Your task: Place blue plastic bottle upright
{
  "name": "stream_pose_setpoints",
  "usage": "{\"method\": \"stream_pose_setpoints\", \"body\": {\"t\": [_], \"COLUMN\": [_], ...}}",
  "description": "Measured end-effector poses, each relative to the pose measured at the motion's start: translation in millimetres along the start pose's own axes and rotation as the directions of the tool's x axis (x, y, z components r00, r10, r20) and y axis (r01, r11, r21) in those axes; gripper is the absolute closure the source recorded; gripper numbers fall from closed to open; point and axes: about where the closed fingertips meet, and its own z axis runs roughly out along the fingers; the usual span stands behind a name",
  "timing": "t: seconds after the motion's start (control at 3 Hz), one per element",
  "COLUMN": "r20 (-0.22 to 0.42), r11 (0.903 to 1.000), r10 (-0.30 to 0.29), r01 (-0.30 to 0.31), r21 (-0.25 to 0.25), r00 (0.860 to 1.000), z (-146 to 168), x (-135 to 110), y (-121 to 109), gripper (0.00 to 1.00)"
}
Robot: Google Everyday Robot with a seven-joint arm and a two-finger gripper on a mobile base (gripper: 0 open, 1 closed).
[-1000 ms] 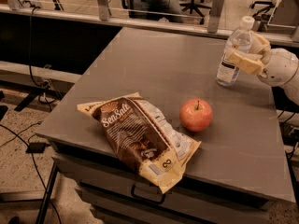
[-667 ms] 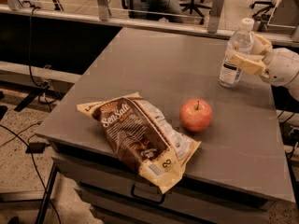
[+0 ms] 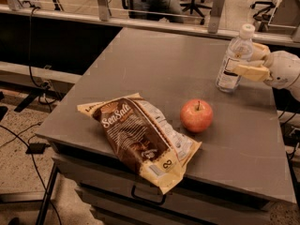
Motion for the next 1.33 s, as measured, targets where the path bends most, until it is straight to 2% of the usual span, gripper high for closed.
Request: {"method": "stream_pose_setpoints", "body": {"t": [0.33,0.67,1.0,1.33], "r20": [-0.01,-0.043,-0.075,-0.091], "r11": [0.9997,0.998,0.9964,0.9954], "r10": [0.026,0.051,0.055,0.065], "r01": [-0.026,-0.049,-0.05,-0.058], "r21": [0.001,0.041,0.069,0.076], "r00": [1.0,0.998,0.996,0.994], "z": [-1.7,-5.4,-4.9,-5.7], "x": [0.6,-4.8,-15.5,-21.7], "y": [-1.2,-10.6,-17.6,-18.4], "gripper": [0.0,0.0,0.2,0.18]}}
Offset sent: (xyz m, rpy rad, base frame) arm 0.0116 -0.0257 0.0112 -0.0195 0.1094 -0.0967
